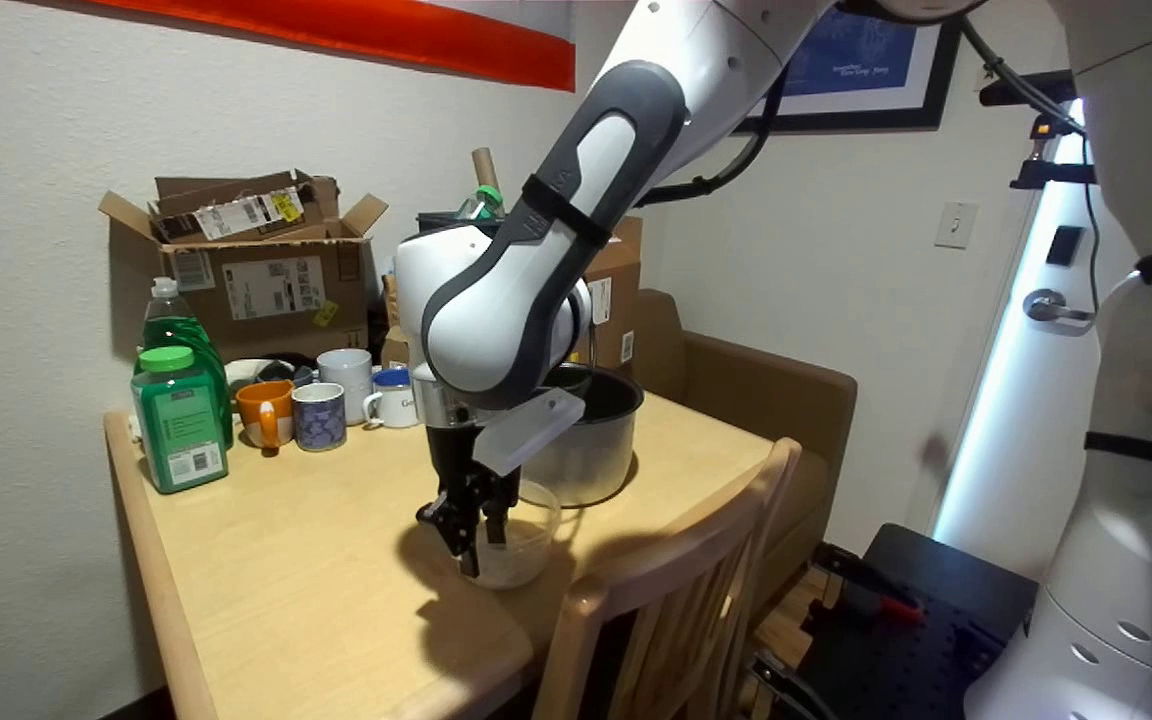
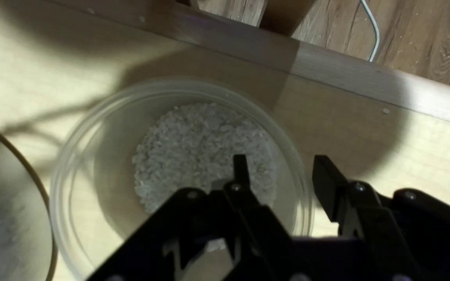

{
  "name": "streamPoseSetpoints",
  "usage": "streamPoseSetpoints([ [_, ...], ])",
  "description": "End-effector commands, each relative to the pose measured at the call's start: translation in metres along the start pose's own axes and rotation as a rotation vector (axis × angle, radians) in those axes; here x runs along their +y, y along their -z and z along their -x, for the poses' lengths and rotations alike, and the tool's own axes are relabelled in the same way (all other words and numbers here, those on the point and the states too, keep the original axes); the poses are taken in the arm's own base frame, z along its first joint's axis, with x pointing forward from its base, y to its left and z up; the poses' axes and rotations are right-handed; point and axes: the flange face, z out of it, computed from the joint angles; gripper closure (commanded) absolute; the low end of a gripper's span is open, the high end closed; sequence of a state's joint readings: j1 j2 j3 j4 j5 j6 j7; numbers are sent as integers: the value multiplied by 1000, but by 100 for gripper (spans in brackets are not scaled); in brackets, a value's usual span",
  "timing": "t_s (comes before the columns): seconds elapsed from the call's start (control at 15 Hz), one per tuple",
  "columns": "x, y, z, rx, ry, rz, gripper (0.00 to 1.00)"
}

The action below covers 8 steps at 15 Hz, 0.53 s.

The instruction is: Pick up the plastic bowl and pour its contents in the white pot.

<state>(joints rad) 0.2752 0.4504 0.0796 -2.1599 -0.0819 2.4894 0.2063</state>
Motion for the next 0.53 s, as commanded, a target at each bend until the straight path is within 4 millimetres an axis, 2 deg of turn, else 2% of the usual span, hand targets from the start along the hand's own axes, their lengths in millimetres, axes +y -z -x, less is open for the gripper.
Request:
streamPoseSetpoints([
  [0.0,4,4,-8,-28,-6,8,77],
  [0.07,6,6,-9,-28,-9,9,79],
  [0.2,6,8,-10,-24,-14,12,95],
  [0.27,-4,-4,-6,-23,-15,13,100],
  [0.4,-8,-9,-5,-29,-8,13,100],
  [0.47,-5,-2,-7,-29,-4,12,97],
])
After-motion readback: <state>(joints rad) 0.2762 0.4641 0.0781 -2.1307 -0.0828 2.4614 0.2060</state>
